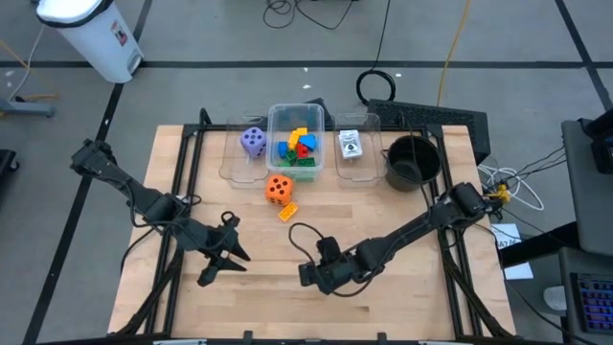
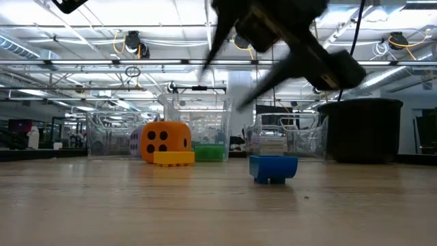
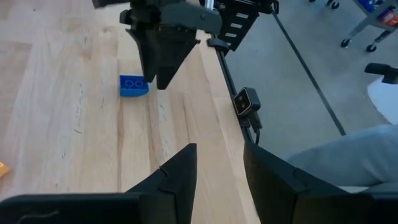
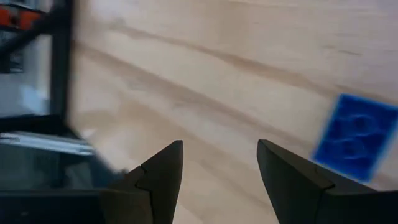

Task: Pick & Place Toys
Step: Put the blue four stud game piece into the middle transparent bin

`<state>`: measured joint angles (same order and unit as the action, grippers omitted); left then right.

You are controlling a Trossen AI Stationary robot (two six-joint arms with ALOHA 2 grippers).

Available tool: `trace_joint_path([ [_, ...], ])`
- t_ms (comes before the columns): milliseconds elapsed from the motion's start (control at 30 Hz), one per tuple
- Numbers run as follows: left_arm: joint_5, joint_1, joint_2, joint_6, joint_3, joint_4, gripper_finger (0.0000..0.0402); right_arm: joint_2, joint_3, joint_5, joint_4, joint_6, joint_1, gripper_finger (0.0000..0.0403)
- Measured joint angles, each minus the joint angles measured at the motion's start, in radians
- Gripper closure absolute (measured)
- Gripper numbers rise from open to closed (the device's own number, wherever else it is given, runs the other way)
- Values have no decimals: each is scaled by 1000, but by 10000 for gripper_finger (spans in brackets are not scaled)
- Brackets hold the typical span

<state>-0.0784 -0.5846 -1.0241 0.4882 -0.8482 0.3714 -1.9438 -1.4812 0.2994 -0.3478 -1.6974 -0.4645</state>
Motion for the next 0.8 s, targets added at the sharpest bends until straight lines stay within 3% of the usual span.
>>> trace_joint_path([
  [500, -26, 1, 0, -13, 0, 0, 266, -2, 142, -86, 47, -53, 14, 204],
  [800, -27, 1, 0, -15, 0, 2, 266, 7, 145, -118, -116, -41, 18, 204],
])
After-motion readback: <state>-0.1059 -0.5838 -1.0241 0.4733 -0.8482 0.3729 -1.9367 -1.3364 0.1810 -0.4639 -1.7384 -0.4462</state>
